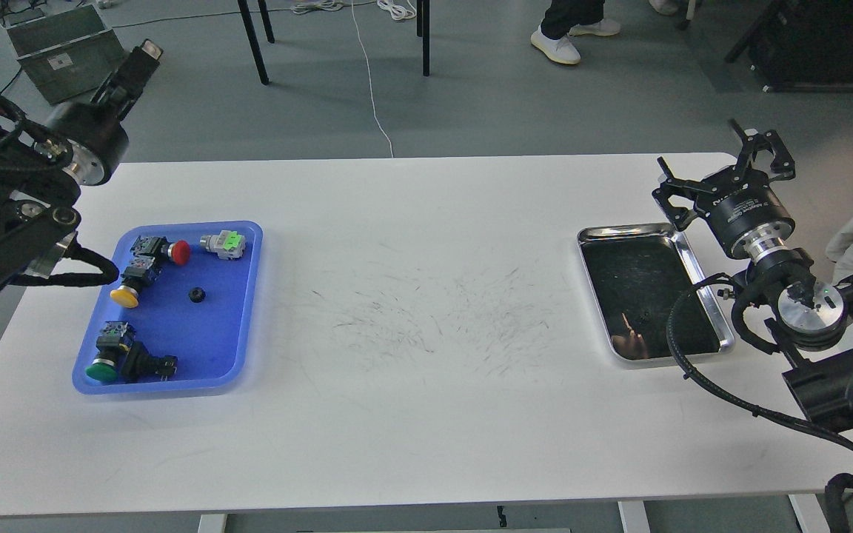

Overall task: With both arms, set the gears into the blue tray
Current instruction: 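Raise the left arm and move the right gripper toward the steel tray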

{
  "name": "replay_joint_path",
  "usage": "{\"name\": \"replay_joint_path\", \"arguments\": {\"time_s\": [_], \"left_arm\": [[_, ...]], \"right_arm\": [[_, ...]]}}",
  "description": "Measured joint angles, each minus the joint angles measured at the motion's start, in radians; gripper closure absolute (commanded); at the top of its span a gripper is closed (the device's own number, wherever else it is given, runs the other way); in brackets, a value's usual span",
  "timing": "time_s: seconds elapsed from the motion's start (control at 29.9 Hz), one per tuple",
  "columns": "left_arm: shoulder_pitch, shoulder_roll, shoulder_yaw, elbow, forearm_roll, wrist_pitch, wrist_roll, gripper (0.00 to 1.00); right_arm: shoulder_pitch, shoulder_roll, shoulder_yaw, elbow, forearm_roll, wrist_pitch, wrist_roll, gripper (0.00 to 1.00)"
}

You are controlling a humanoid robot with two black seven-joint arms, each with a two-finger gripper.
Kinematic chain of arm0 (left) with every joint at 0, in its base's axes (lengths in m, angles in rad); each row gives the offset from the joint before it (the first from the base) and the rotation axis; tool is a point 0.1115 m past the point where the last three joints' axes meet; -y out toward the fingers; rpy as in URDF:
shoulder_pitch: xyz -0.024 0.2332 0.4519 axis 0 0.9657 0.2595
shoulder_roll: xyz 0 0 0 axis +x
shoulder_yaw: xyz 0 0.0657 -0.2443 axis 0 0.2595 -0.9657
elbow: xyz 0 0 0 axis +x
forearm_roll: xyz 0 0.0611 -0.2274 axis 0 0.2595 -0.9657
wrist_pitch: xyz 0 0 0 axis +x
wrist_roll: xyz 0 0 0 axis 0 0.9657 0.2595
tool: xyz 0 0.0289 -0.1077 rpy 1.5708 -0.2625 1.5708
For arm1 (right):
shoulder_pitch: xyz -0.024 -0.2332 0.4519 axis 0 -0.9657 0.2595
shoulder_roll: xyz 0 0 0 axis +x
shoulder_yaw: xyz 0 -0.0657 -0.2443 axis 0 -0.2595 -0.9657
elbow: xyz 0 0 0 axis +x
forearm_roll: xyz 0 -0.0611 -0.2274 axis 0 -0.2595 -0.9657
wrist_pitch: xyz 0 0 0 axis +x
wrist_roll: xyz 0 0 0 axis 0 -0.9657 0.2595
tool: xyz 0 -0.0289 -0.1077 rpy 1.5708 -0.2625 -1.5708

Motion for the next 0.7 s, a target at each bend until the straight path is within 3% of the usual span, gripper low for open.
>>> {"name": "replay_joint_path", "arguments": {"time_s": [0.1, 0.2, 0.33, 0.57, 0.7], "left_arm": [[-0.012, -0.036, -0.063, 0.032, -0.218, -0.007, 0.000, 0.03], [-0.012, -0.089, -0.145, 0.067, -0.378, -0.075, 0.000, 0.03], [0.011, -0.184, -0.248, 0.159, -0.518, -0.238, 0.000, 0.03], [0.025, -0.335, -0.300, 0.490, -0.581, -0.600, -0.031, 0.02], [0.020, -0.362, -0.301, 0.560, -0.636, -0.687, -0.042, 0.02]], "right_arm": [[0.001, -0.023, -0.005, 0.031, -0.001, -0.002, 0.000, 0.03], [-0.003, -0.047, -0.008, 0.075, -0.001, -0.004, -0.001, 0.03], [-0.008, -0.097, -0.037, 0.123, -0.001, -0.010, -0.002, 0.03], [0.036, -0.201, -0.183, 0.175, -0.012, -0.014, -0.003, 0.03], [0.112, -0.311, -0.341, 0.235, -0.016, -0.020, -0.004, 0.03]]}}
